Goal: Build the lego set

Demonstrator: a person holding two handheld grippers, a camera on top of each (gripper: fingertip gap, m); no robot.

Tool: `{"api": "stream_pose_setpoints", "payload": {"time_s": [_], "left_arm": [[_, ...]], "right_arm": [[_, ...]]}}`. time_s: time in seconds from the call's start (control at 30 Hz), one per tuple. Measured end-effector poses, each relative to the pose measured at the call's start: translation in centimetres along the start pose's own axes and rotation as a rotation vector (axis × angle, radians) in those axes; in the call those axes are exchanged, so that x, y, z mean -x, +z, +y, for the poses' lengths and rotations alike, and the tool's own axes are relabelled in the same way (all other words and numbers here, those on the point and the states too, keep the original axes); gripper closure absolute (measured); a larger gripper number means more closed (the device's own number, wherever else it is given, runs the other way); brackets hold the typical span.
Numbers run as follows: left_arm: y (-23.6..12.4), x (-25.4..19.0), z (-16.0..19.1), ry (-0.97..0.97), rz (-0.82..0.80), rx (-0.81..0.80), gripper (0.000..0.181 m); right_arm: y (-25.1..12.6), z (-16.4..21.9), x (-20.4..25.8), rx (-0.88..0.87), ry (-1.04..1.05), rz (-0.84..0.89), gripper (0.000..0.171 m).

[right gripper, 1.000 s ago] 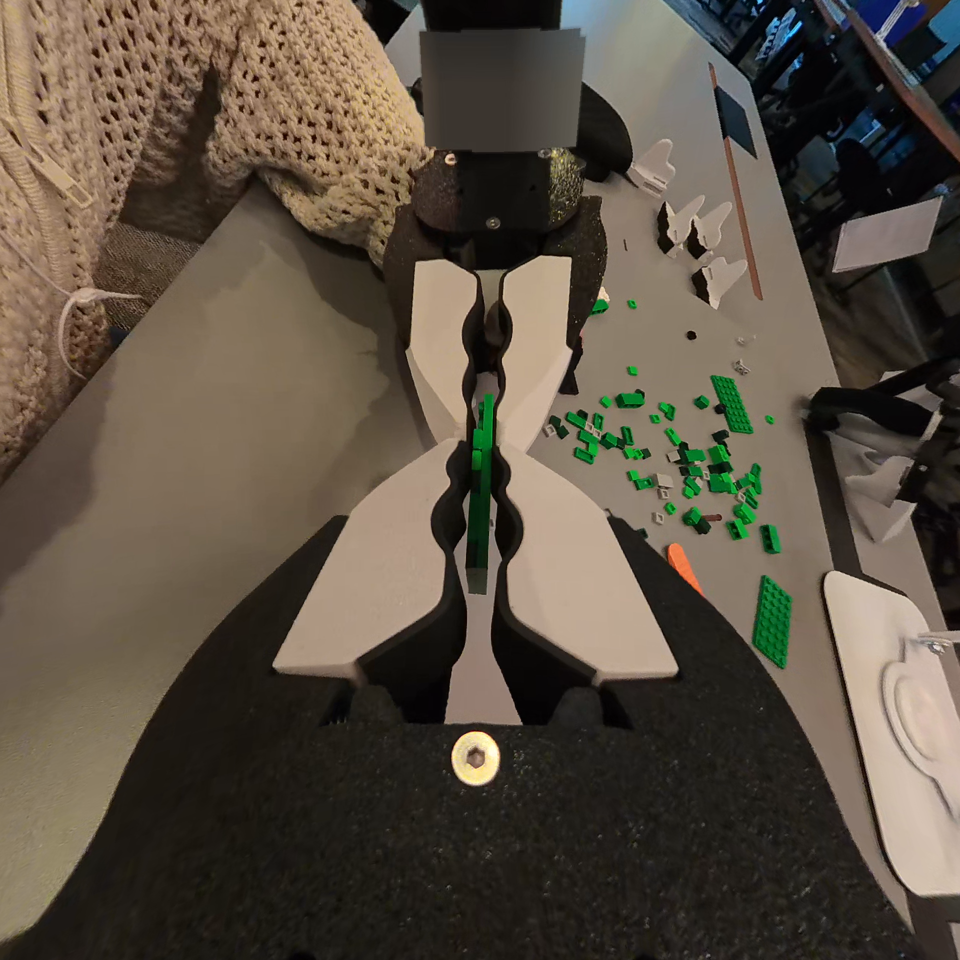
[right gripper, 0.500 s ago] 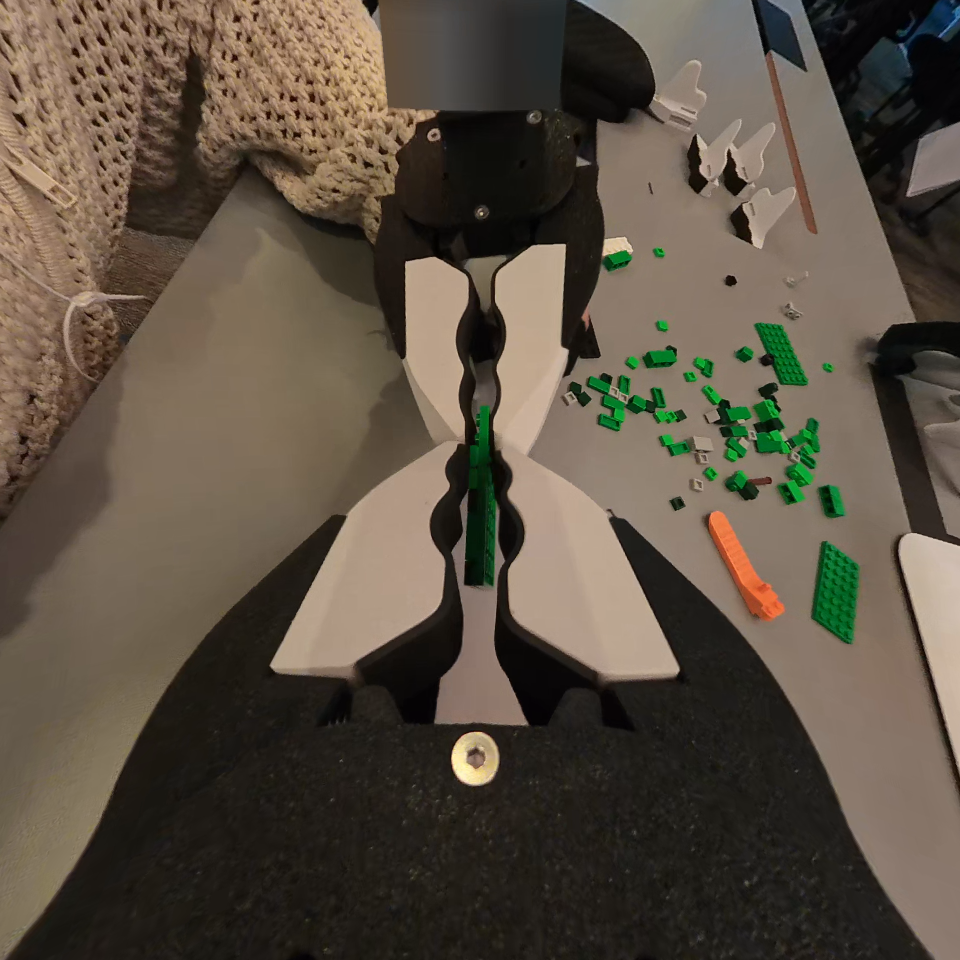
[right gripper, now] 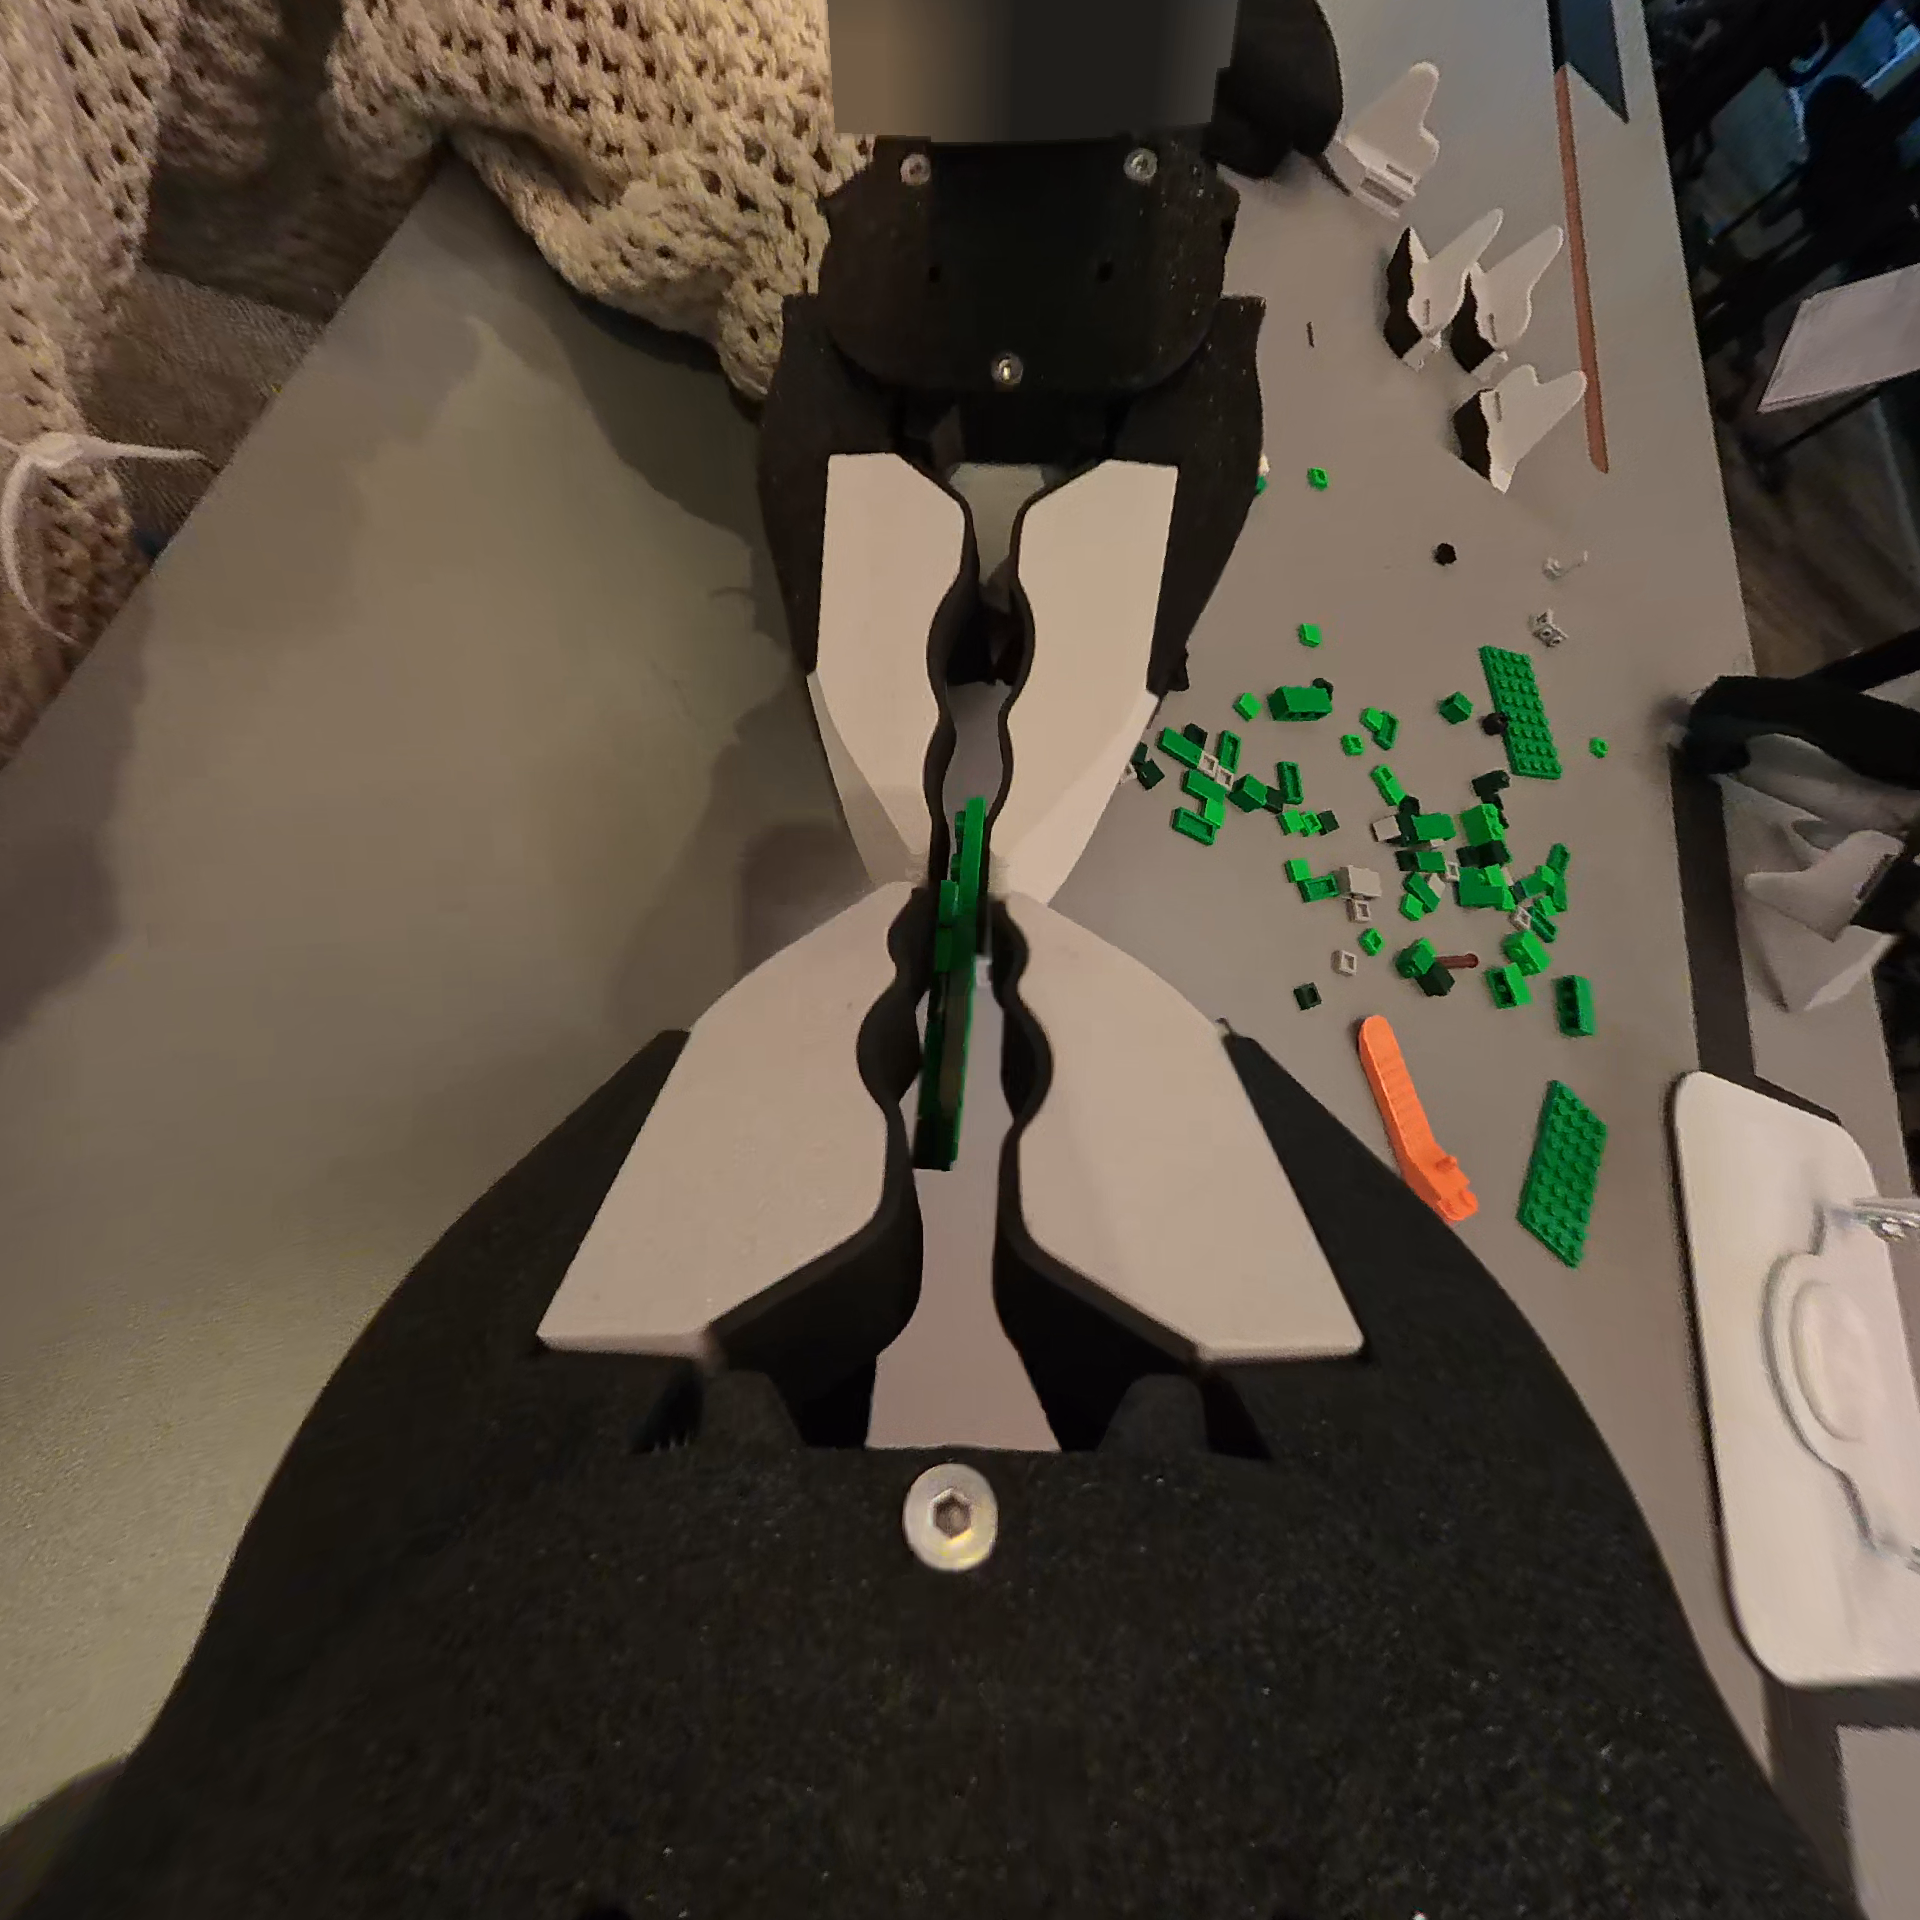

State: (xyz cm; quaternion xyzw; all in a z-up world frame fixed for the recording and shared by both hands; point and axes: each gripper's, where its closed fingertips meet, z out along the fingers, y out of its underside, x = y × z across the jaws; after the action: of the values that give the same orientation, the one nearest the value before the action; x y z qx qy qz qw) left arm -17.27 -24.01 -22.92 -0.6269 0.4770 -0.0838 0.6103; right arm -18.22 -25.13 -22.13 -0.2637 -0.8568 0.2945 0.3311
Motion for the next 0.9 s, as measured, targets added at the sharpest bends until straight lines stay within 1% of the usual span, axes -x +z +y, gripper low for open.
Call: {"api": "stream_pose_setpoints", "payload": {"time_s": [0.03,0.1,0.23,0.47,0.53,0.6,0.63,0.7,0.8,0.9], "left_arm": [[0.0,-0.1,0.0,0.000,0.006,-0.002,0.175],[0.0,-0.2,0.0,0.008,0.005,-0.002,0.175],[0.0,-0.2,-0.2,0.007,0.007,-0.009,0.175],[-0.1,-0.2,-0.2,0.027,0.002,0.003,0.175],[0.1,-0.2,-0.1,0.001,0.006,0.004,0.175],[0.2,0.2,-0.1,-0.004,-0.034,-0.008,0.172],[0.2,0.6,-0.1,0.032,-0.082,-0.004,0.153],[0.3,1.0,0.4,0.173,-0.150,0.046,0.139],[0.5,0.2,0.9,0.431,-0.180,0.098,0.118],[0.7,-0.4,0.6,0.522,-0.186,0.091,0.132]], "right_arm": [[0.1,0.2,0.0,0.018,-0.012,0.001,0.159],[0.1,0.0,0.3,0.015,-0.003,-0.019,0.164],[0.0,-0.1,0.3,0.006,0.003,-0.024,0.164],[0.0,0.0,0.2,0.047,-0.032,0.011,0.164],[0.0,0.1,0.3,0.047,0.006,-0.003,0.164],[-0.1,0.2,0.0,0.021,0.135,-0.042,0.164],[-0.2,0.3,0.0,0.004,0.213,-0.079,0.164],[-0.4,0.6,-0.4,-0.031,0.325,-0.120,0.164],[-0.7,0.8,0.3,-0.076,0.521,-0.278,0.164],[-0.9,0.8,0.8,-0.108,0.633,-0.382,0.164]]}}
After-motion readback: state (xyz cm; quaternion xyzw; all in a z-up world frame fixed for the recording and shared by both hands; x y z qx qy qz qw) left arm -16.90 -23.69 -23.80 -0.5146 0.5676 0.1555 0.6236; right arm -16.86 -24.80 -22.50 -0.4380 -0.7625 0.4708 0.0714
